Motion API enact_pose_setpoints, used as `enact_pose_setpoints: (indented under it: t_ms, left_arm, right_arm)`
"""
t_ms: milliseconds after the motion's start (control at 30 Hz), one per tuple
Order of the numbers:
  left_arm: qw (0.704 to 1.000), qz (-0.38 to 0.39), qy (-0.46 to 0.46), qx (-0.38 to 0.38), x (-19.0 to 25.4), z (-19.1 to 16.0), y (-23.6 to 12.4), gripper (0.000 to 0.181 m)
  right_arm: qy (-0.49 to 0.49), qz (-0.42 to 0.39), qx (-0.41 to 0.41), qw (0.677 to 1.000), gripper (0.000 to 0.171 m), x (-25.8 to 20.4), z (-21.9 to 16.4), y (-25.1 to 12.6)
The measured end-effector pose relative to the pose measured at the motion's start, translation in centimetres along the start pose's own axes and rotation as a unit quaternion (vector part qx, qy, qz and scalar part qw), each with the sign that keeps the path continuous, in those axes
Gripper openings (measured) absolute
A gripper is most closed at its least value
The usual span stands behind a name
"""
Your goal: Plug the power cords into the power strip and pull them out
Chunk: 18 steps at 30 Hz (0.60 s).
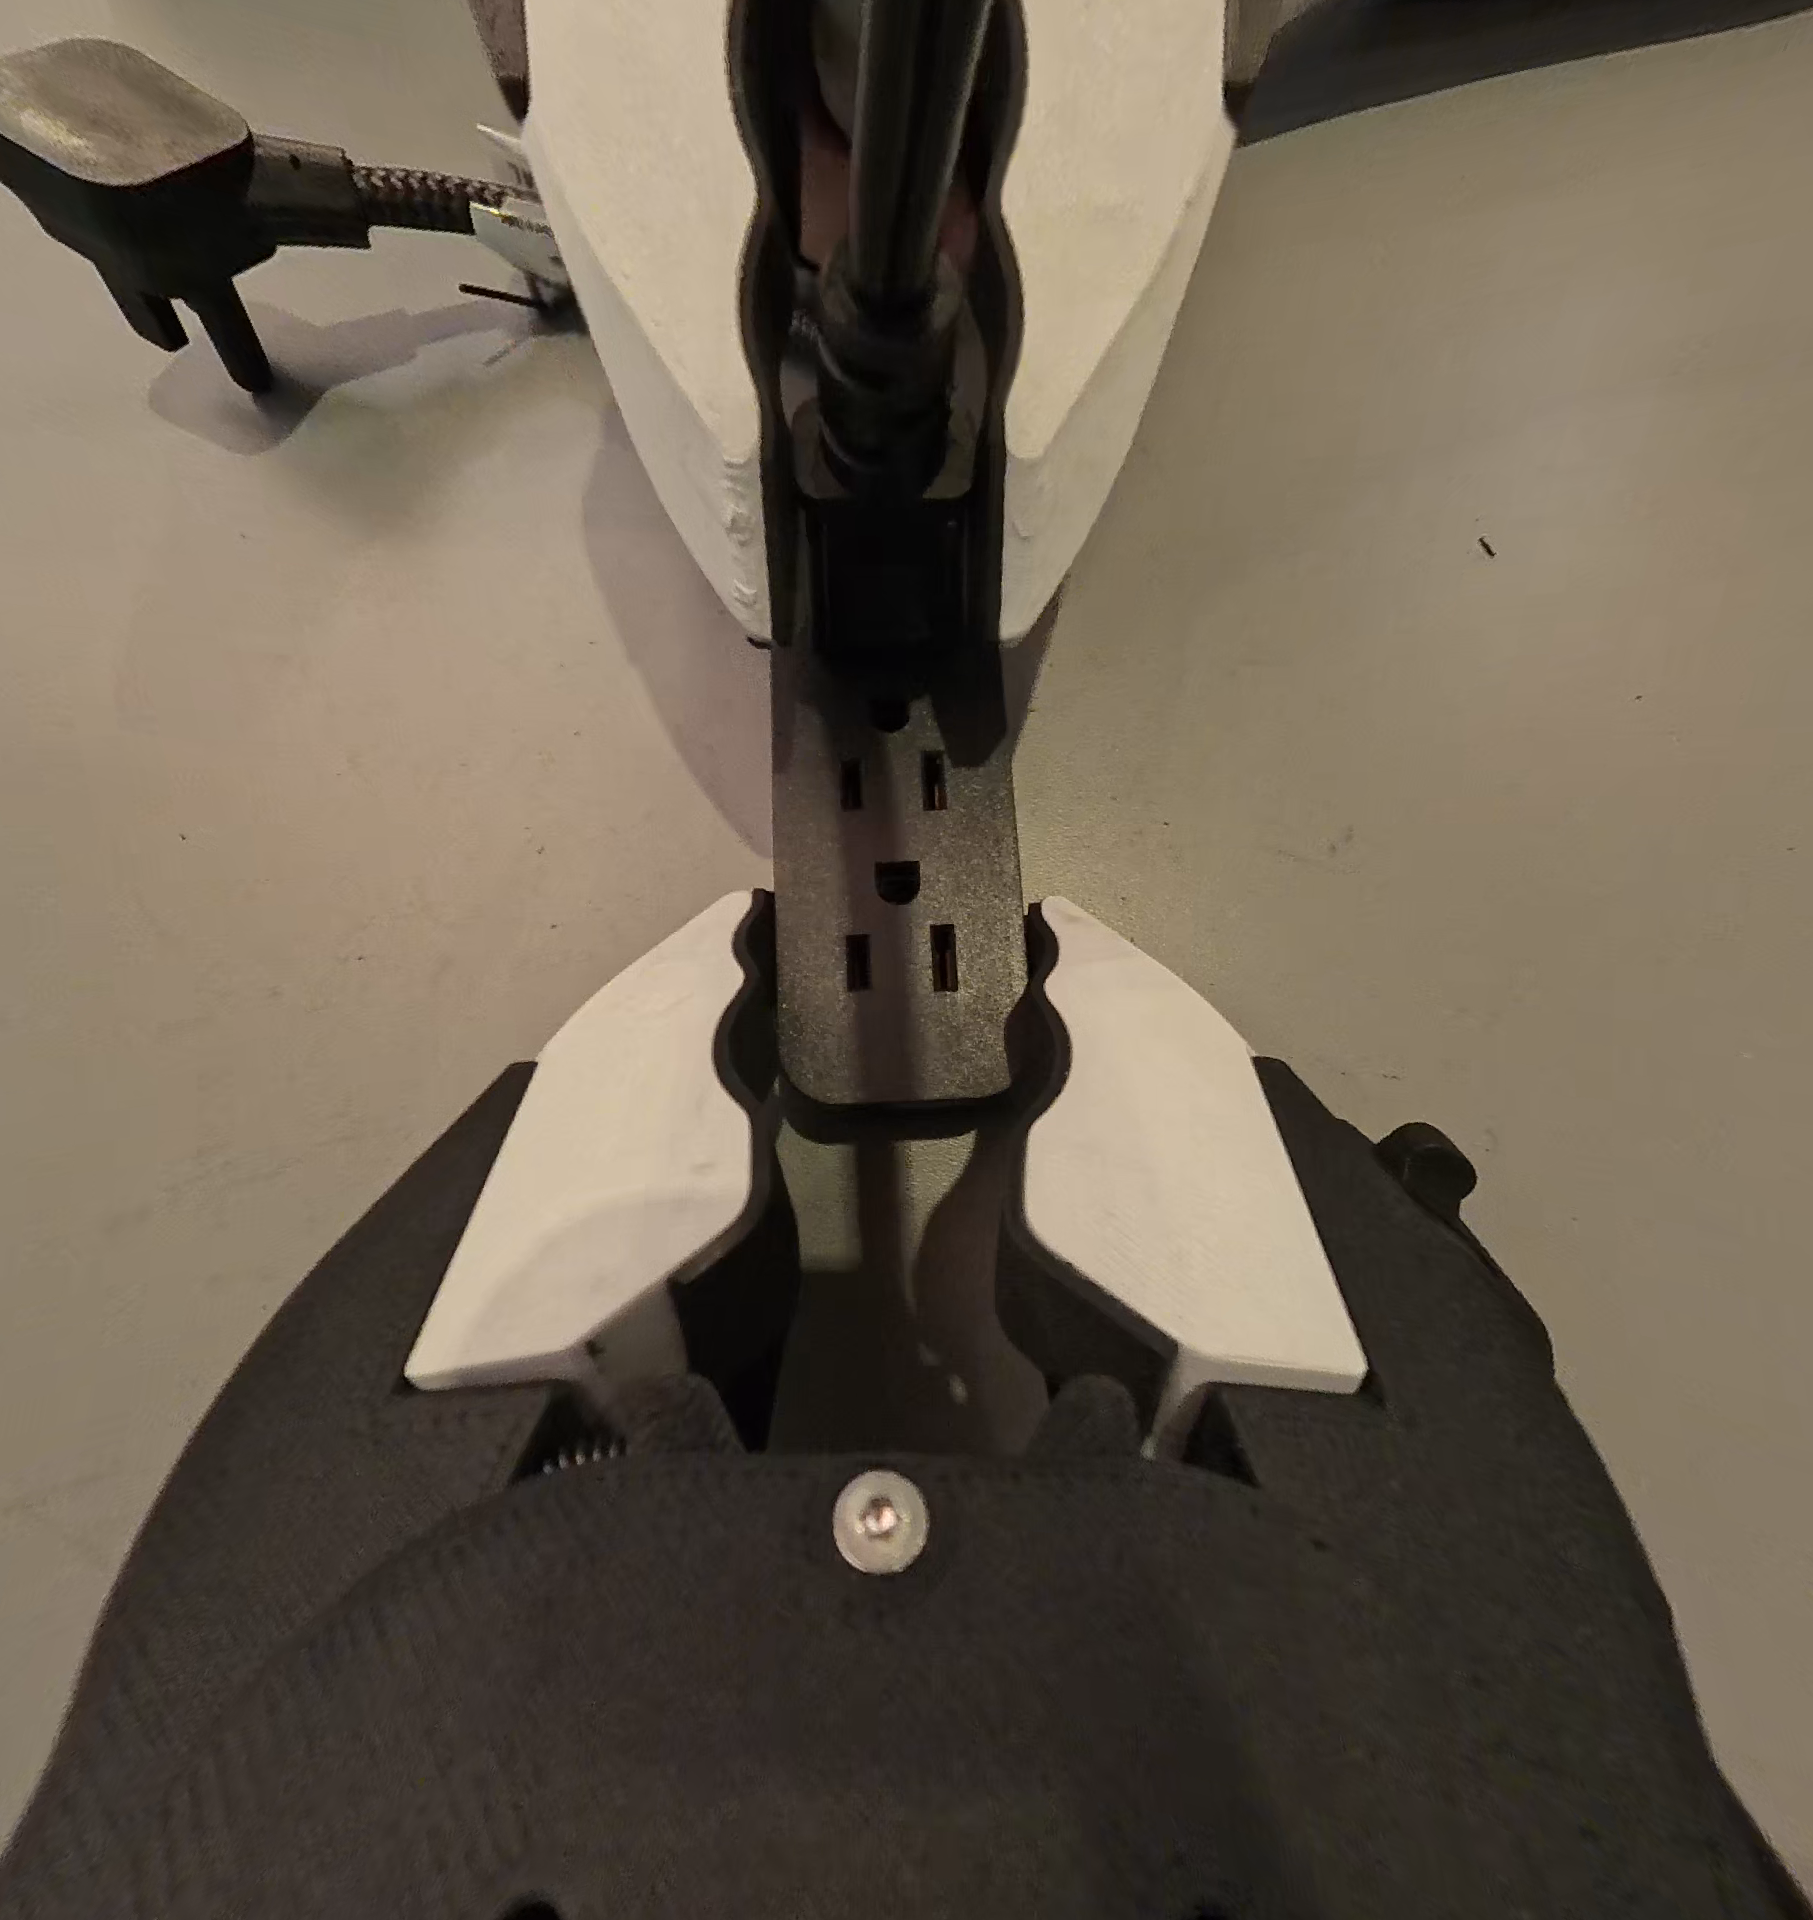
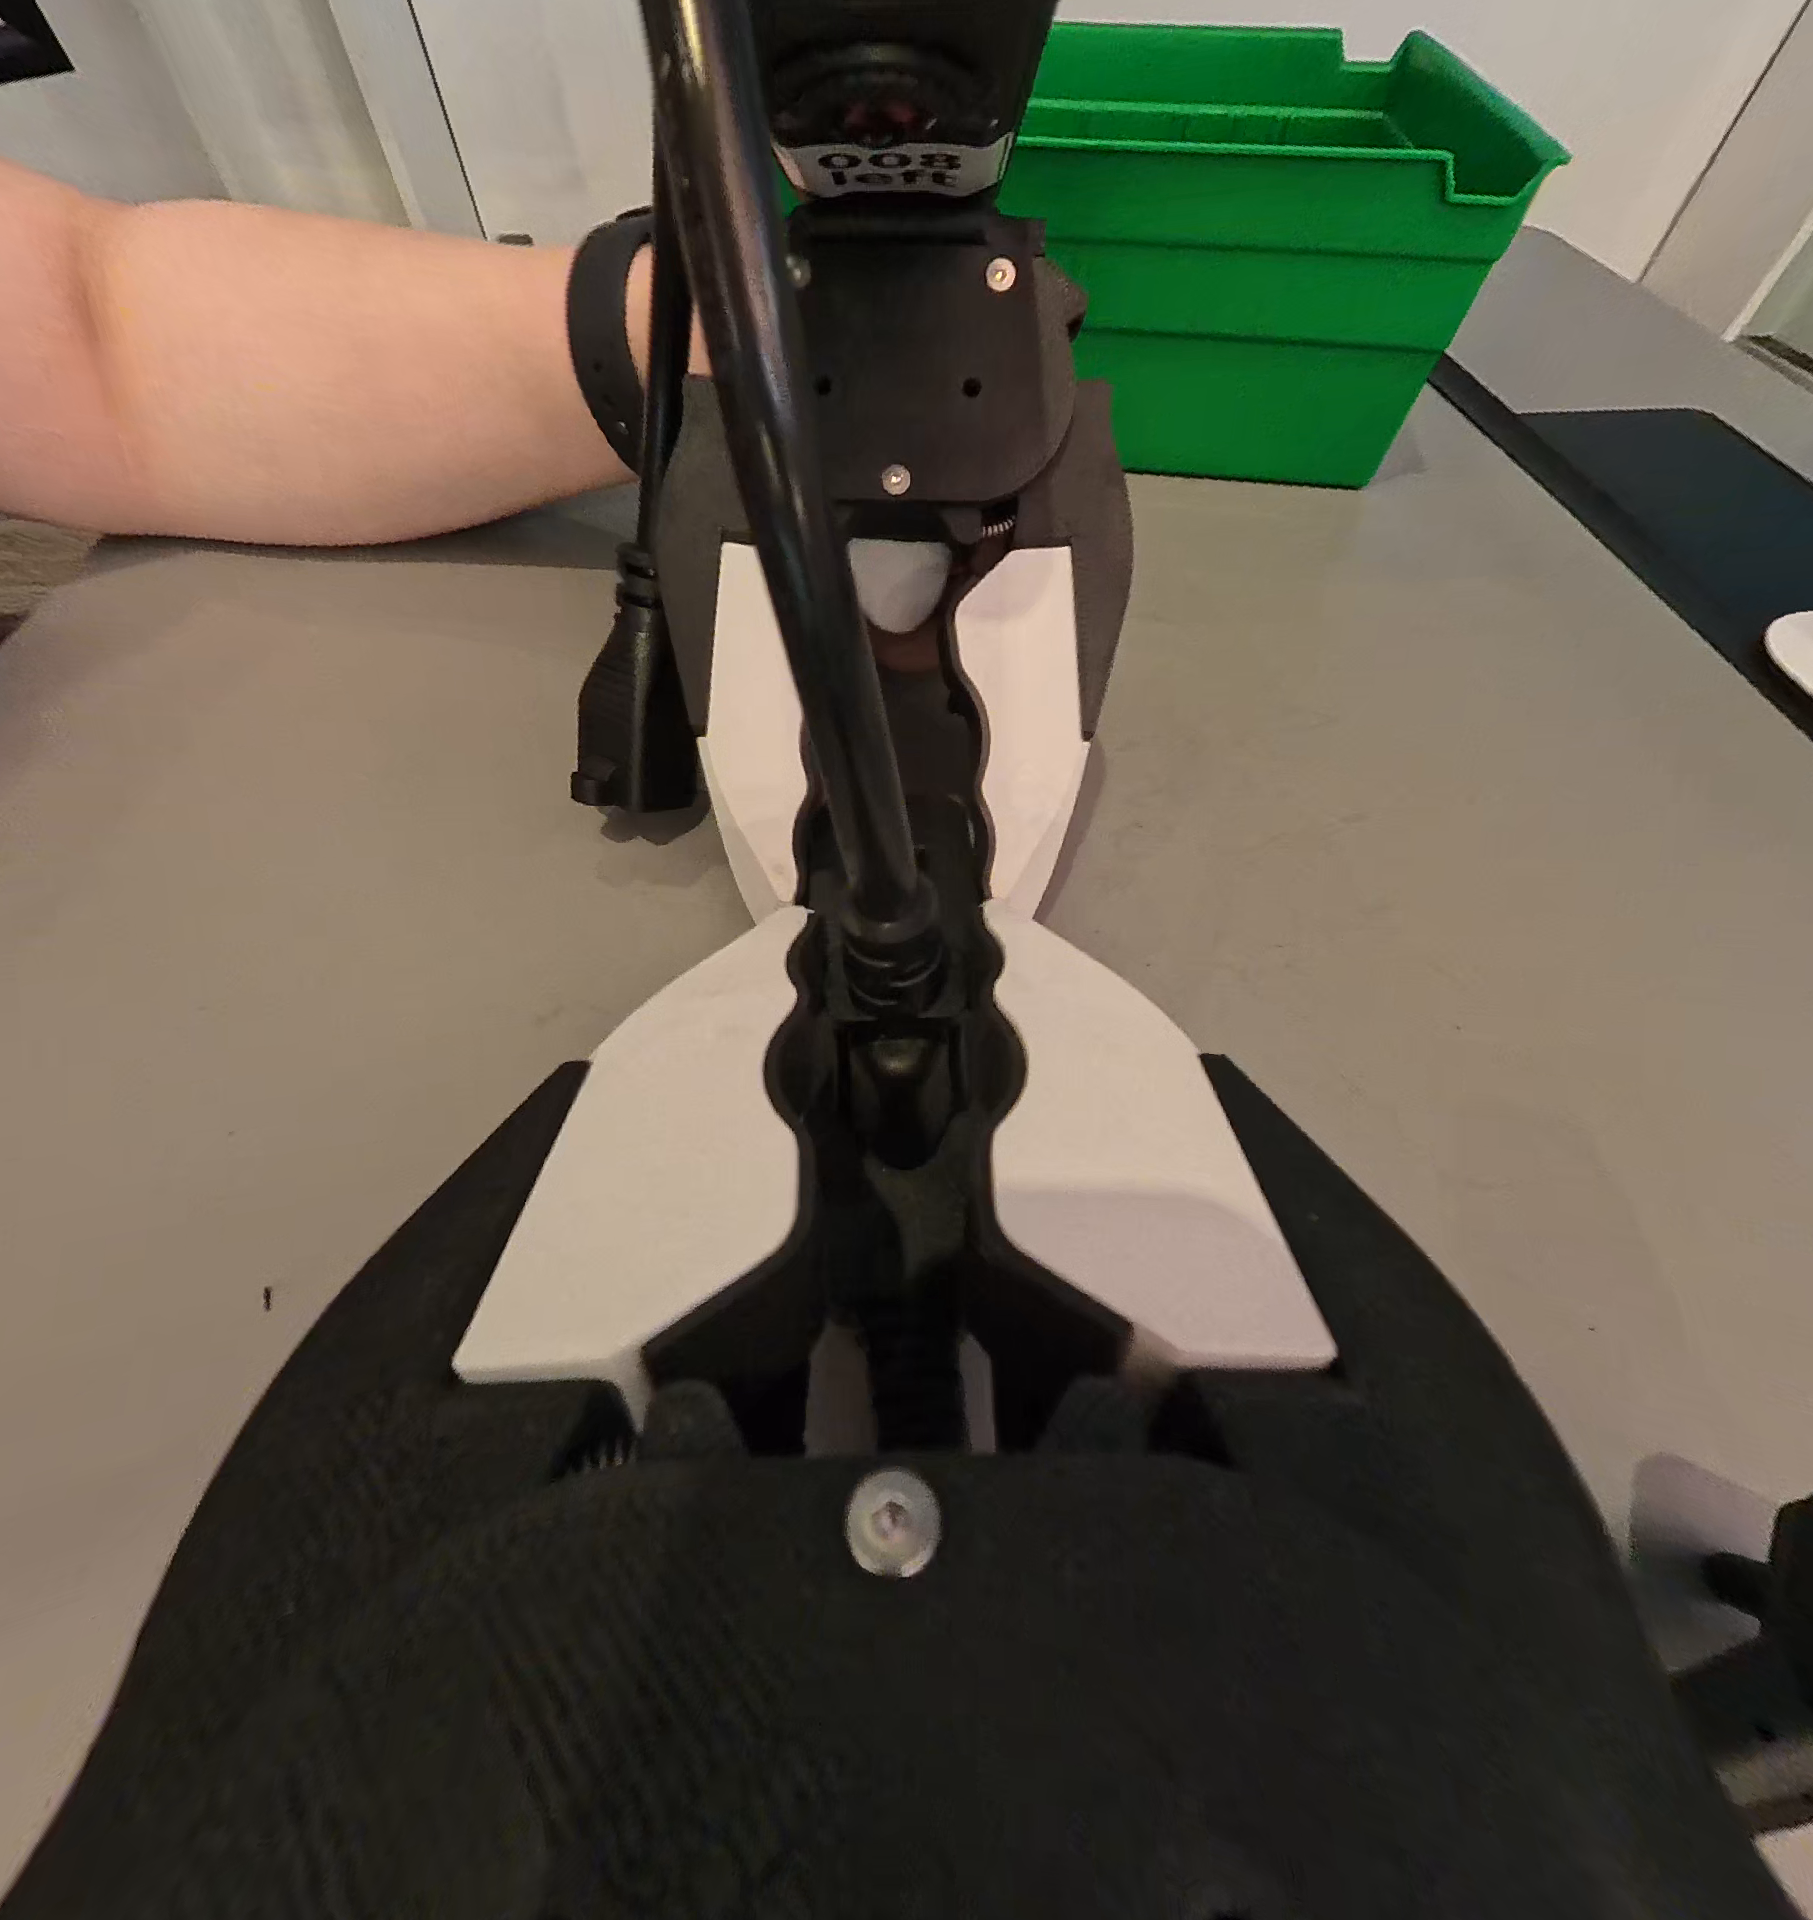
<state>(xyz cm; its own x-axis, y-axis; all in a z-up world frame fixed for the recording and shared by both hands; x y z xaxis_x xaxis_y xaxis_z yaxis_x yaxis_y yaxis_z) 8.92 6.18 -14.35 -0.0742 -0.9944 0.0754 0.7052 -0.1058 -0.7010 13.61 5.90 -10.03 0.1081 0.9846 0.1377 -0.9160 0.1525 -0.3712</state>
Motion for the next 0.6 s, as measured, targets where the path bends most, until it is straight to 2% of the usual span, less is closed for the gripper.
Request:
enact_pose_setpoints:
  t_ms: [167, 467, 600]
  left_arm:
    - [1.0, 0.0, 0.0, 0.0, 0.0, 0.0, 0.0, 0.044]
    - [1.0, 0.0, -0.001, 0.002, 0.0, 0.0, 0.0, 0.044]
    - [1.0, 0.0, -0.001, 0.0, 0.1, 0.1, 0.0, 0.044]
  right_arm:
    - [-0.072, -0.033, -0.081, 0.994, 0.032, -0.3, -1.6, 0.8]
    - [-0.013, -0.039, -0.053, 0.998, 0.027, -0.3, -0.8, 0.8]
    - [0.039, -0.006, -0.027, 0.999, 0.025, -0.6, -0.3, 0.8]
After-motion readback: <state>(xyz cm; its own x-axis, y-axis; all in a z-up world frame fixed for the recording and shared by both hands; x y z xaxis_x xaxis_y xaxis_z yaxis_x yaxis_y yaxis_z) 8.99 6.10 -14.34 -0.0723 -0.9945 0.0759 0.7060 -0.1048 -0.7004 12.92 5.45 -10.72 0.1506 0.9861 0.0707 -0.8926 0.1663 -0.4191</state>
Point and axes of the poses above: each gripper's, where its closed fingertips meet, y out along the fingers, z out of its top, x = y × z across the jaws, the point moved 2 cm from there along -y, back along the fingers, and after that the axes turned 7 degrees about -y, right-handed, at the moved point
